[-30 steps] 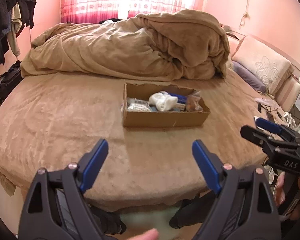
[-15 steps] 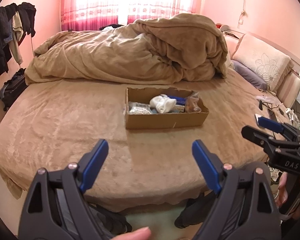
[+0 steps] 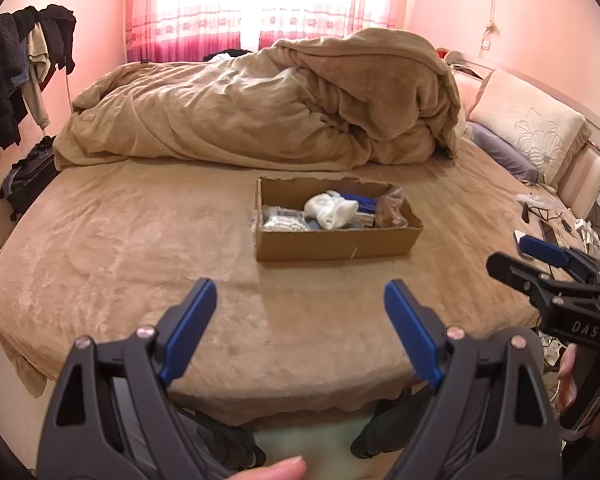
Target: Organize objects
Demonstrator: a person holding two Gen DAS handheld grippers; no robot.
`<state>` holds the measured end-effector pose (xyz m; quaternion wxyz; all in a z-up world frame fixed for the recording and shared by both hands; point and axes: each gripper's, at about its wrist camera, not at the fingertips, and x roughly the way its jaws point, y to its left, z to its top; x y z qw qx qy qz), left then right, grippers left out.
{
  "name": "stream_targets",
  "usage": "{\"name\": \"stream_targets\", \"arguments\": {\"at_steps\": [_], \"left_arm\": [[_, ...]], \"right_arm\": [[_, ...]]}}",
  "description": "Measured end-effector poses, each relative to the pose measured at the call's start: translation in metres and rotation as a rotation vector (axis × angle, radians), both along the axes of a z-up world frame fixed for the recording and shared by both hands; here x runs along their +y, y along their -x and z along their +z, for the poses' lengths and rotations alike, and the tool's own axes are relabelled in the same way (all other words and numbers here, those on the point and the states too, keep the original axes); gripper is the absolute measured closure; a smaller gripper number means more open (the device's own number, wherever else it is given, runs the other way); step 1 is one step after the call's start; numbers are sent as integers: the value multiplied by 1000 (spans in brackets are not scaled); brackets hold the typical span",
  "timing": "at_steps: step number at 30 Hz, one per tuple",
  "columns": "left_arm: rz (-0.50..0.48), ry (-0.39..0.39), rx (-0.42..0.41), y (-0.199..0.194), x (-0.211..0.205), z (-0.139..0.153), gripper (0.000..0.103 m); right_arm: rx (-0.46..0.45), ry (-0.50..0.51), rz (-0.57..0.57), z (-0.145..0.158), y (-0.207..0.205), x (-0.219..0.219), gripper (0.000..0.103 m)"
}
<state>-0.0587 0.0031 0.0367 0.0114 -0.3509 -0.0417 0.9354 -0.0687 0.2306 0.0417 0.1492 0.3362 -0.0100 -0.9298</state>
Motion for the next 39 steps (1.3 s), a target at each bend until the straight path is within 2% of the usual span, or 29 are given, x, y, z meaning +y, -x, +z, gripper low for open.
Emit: {"name": "stream_targets", "arguments": {"at_steps": [39], "left_arm": [[13, 11, 9, 10, -3, 0, 16]], "right_arm": [[-19, -1, 8, -5, 16, 1, 16]]}}
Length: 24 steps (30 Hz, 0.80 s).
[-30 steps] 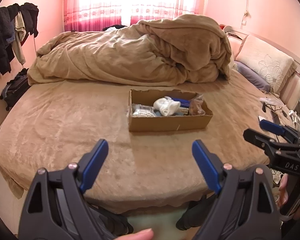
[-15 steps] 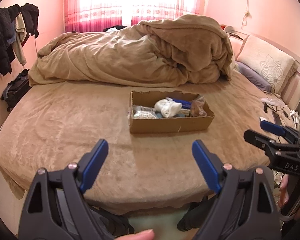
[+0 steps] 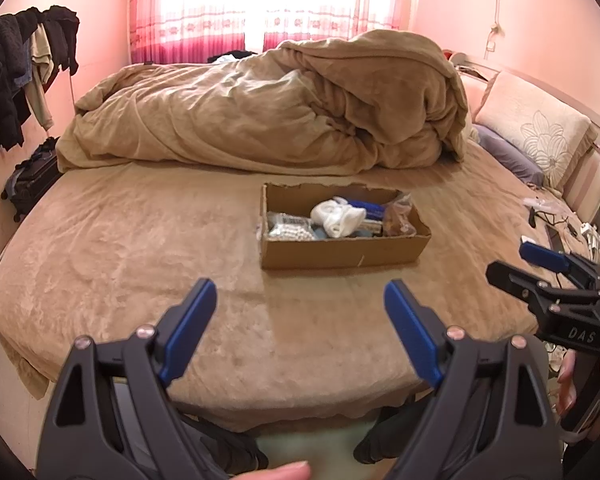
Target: Organize objects
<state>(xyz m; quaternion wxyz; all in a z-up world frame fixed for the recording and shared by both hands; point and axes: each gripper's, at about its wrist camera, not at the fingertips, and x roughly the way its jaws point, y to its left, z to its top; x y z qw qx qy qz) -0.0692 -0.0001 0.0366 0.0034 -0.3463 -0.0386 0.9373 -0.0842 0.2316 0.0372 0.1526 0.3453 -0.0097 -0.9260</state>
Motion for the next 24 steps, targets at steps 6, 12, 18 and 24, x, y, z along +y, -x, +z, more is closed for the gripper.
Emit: {"name": "stream_targets", "arguments": {"at_steps": [6, 12, 18, 24], "left_arm": [[-2, 0, -8, 5, -1, -2, 16], [2, 0, -17, 12, 0, -5, 16], [1, -1, -29, 19, 0, -10, 16], [-4, -8, -44, 29, 0, -18, 16]], "right_arm": [[-4, -1, 0, -1, 2, -1, 16], [-11, -3, 2, -6, 8, -3, 16], [-20, 0, 5, -10, 16, -1, 16], [-36, 3, 3, -16, 23, 0, 16]]}}
